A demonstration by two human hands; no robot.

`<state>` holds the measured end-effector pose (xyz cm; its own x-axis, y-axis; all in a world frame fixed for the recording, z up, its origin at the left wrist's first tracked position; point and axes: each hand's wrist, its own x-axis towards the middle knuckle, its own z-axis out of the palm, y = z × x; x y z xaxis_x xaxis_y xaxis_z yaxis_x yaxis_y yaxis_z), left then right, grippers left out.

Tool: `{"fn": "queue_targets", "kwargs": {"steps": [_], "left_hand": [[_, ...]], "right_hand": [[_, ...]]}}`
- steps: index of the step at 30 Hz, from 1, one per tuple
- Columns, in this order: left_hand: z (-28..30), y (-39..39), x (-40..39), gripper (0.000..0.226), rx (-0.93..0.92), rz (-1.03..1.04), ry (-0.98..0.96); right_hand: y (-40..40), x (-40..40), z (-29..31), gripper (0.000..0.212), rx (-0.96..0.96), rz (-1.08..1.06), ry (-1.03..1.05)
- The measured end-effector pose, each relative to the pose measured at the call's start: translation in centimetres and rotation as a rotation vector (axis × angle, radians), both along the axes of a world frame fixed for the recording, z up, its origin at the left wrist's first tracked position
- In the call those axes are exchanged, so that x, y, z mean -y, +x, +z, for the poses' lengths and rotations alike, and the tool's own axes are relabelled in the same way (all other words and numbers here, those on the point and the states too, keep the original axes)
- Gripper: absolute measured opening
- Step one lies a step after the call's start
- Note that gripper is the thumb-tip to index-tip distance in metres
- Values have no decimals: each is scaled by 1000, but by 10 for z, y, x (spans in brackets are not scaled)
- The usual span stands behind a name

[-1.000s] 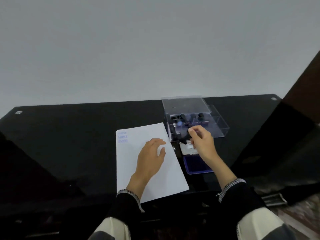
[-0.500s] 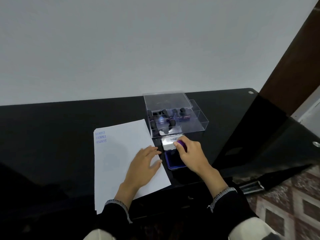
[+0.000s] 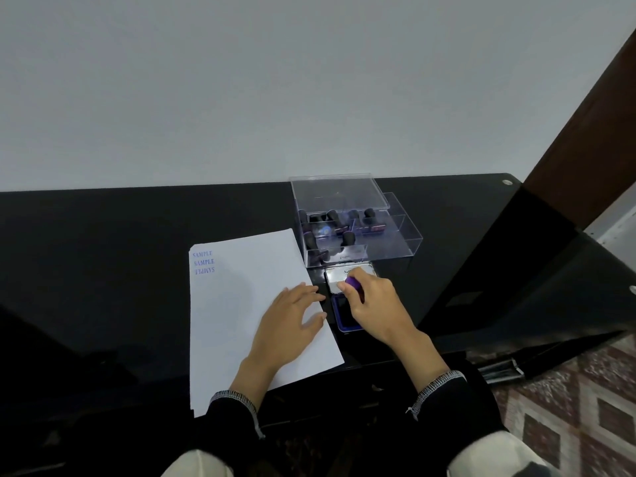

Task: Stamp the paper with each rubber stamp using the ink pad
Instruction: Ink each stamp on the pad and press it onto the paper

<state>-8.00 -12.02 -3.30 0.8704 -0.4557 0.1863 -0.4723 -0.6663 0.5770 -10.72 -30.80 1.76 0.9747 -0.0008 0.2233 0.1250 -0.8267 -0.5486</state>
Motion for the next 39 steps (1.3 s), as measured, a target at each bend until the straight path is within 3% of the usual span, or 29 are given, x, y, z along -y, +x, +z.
{"fn": "queue_targets", "kwargs": {"steps": [10,16,30,39], "left_hand": [[7,-1,3,71,-13,-36,114],[5,1,6,70,-27,-1,94],[3,1,5,72,-21,9,91],[4,0,7,71,-14,17,73]], "right_hand": [[3,-3,-5,16,62,-9,19],[-3,-6,-19,12,168,-19,96],[8,-7,-21,19,154,-47,128],[-17,-12,-31,7,201,-54,145]]}}
